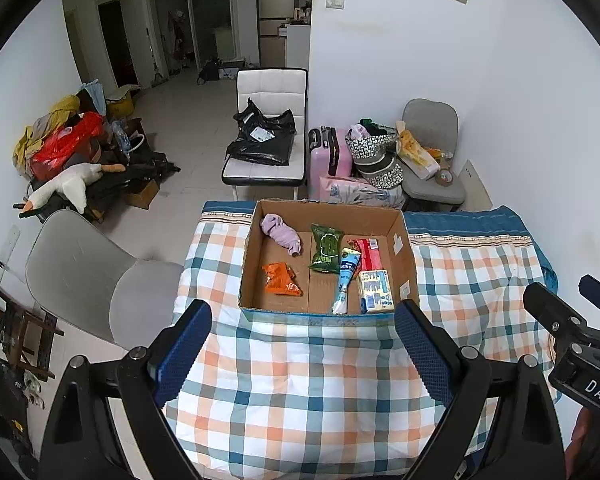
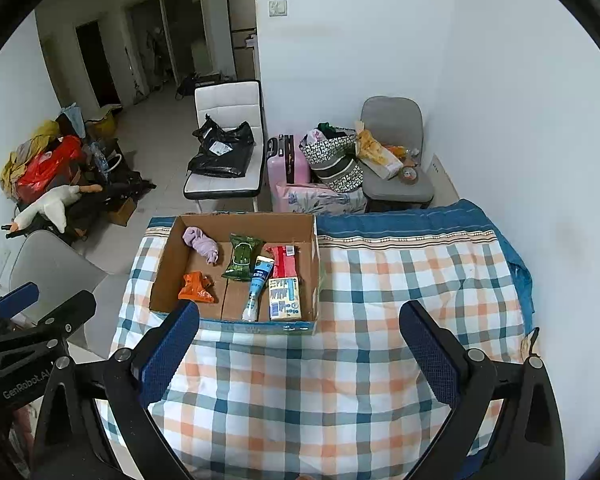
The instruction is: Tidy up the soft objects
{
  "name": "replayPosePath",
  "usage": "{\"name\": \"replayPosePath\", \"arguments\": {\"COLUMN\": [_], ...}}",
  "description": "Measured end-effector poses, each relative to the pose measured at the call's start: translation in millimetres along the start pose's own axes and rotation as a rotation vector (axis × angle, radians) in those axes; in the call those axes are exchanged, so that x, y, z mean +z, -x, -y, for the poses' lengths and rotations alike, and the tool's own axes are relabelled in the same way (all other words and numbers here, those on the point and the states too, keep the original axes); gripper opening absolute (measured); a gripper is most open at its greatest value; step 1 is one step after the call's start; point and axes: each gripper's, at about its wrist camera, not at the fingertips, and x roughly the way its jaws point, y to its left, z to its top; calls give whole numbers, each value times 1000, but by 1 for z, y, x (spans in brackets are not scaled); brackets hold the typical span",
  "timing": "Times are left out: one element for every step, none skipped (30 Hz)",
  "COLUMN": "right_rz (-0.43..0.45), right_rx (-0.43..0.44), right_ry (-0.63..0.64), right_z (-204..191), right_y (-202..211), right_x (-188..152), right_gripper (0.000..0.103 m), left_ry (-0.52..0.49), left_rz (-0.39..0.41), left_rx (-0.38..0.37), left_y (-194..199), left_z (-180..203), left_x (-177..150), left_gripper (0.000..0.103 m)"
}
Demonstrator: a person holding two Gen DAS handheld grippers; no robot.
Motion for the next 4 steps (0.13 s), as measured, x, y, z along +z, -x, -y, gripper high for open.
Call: {"name": "replayPosePath", "arguments": {"right_rz": [0,-2,-1,0], "right_rx": [-2,-2,-1,-1], "right_ry": [2,2,0,2], "right_z": [0,0,0,0], "right_y": [0,0,1,2], "right_x": [0,0,1,1], "right_gripper": [102,102,102,102], "left_ry": [-1,0,2,4], "left_rz": [3,6,7,7], "left_rx": [0,3,3,1], "left_y": [1,3,3,4], "left_z": [0,0,0,0], "left_x": [0,1,1,2], "left_gripper": [94,94,94,94]}}
